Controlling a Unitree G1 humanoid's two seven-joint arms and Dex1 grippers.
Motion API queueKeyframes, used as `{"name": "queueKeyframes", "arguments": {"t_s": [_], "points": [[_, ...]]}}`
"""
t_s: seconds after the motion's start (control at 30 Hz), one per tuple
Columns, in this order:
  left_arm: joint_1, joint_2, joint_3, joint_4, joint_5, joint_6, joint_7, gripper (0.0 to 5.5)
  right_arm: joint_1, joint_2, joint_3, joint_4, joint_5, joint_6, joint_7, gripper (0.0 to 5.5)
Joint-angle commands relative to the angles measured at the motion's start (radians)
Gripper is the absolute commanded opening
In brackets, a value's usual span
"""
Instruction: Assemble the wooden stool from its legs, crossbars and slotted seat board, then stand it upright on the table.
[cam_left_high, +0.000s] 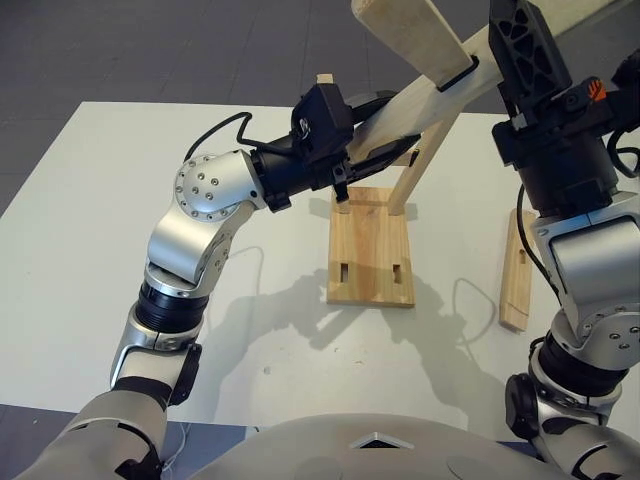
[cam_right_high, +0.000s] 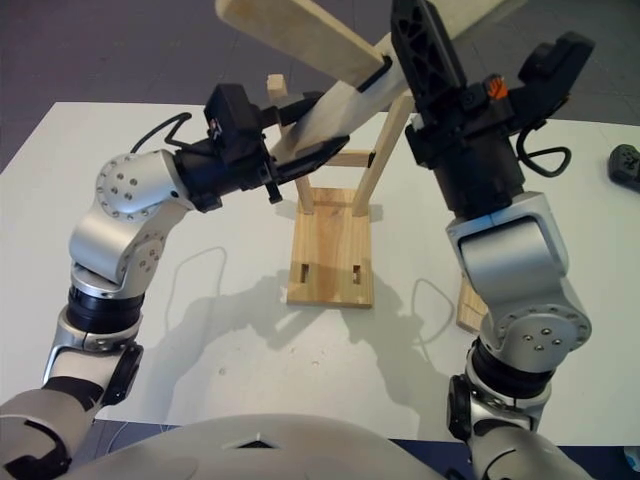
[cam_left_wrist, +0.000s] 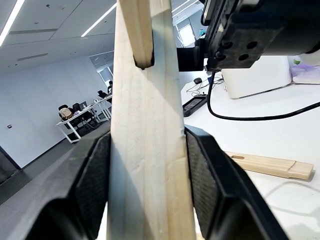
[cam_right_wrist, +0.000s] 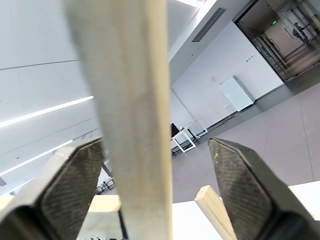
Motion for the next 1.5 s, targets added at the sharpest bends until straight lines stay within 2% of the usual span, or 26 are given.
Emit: {"name": "queueKeyframes", "arguments": {"t_s": [0.03,0.4,0.7,0.73,0.87,1.03,1.1,1.17,1.33,1.5], "points": [[0.009,0.013,-0.004,-0.006,0.027,-0.012,-0.006,2.05,0.005,-0.011,0.003,-0.014,-0.015,-0.025,-0.019,2.92],[0.026,0.006,-0.011,-0.012,0.049,-0.016,-0.002,2.05,0.01,-0.005,-0.002,-0.023,0.023,-0.113,-0.105,1.15],[0.037,0.016,-0.017,0.001,0.056,-0.014,-0.012,2.05,0.028,-0.018,0.007,-0.023,0.013,-0.12,-0.111,1.06],[0.038,0.015,-0.007,0.005,0.047,-0.001,-0.008,2.42,0.031,-0.024,0.002,-0.021,-0.007,-0.119,-0.108,1.06],[0.022,-0.008,0.089,0.029,-0.068,0.116,0.027,3.04,0.071,-0.07,-0.01,-0.019,-0.142,-0.097,-0.09,1.02],[-0.067,-0.059,0.33,0.078,-0.359,0.309,0.147,3.8,0.203,-0.08,-0.011,-0.032,-0.321,-0.073,-0.094,1.02],[-0.127,-0.048,0.437,0.088,-0.52,0.397,0.197,4.19,0.276,-0.077,-0.021,-0.053,-0.369,-0.067,-0.092,1.02],[-0.184,-0.02,0.503,0.122,-0.577,0.423,0.239,4.54,0.347,-0.073,-0.021,-0.076,-0.408,-0.06,-0.084,1.02],[-0.232,-0.007,0.52,0.216,-0.435,0.336,0.385,5.35,0.552,-0.04,0.013,-0.146,-0.464,-0.044,-0.058,1.02],[-0.182,-0.037,0.483,0.2,-0.385,0.329,0.435,5.4,0.638,-0.017,0.031,-0.165,-0.476,-0.037,-0.032,1.02]]}}
